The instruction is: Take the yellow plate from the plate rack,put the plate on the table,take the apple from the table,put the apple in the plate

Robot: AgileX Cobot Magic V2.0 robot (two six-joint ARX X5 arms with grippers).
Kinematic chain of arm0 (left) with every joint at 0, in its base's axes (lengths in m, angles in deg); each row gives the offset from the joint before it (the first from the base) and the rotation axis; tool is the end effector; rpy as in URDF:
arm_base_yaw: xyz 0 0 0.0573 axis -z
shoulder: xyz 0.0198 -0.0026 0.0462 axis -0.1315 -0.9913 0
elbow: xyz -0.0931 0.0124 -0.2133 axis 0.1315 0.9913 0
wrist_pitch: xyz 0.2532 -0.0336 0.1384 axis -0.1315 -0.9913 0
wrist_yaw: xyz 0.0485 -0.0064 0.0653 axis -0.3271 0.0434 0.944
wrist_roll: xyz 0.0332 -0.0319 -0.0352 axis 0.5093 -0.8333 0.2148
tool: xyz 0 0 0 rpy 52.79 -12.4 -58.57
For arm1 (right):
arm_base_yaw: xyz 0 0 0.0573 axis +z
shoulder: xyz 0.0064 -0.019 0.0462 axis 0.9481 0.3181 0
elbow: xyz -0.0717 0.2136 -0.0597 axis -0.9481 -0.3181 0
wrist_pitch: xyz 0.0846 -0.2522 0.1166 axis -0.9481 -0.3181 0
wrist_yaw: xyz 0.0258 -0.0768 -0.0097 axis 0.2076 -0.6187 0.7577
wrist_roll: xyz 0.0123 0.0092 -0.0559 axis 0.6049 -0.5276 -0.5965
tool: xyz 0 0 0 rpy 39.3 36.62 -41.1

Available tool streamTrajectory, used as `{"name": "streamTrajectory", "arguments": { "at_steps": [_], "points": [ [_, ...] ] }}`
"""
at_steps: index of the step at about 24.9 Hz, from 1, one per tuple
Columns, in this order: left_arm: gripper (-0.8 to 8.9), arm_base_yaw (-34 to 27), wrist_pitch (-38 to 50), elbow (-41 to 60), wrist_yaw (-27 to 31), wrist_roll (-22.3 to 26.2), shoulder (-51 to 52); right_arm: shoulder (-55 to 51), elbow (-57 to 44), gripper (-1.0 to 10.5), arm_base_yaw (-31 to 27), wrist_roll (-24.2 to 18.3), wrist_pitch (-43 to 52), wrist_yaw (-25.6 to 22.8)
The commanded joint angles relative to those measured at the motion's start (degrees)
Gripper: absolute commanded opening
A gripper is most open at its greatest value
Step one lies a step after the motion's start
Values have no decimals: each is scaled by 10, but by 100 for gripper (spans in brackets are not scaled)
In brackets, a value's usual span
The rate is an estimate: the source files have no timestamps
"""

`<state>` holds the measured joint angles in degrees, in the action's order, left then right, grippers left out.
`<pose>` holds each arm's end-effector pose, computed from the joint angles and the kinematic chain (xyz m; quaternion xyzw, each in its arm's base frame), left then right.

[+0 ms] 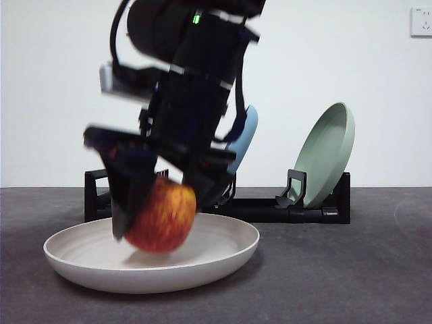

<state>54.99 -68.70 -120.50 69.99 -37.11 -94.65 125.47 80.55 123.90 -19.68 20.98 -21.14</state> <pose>0.0470 -0.0628 0.4098 0.1421 0.1504 -0.3515 0.9130 0.2529 0.3318 0.1227 -0.2222 0.4867 0.3901 0.7494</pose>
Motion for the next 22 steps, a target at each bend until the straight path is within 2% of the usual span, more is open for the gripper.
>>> {"name": "streamTrajectory", "arguments": {
  "at_steps": [1,8,12,19,22],
  "points": [
    [301,1,-2,3,1,-9,1,14,0,1,1,-5,7,-2],
    [301,1,-17,3,2,-22,1,15,0,19,0,-5,6,-2],
    [301,1,-24,3,2,-24,1,19,0,170,-2,-10,6,-2],
    [301,1,-42,3,1,-43,1,24,0,209,-2,-9,-7,-1],
    [301,1,-50,3,1,-45,1,24,0,403,-2,-9,-7,-2]
  ]
}}
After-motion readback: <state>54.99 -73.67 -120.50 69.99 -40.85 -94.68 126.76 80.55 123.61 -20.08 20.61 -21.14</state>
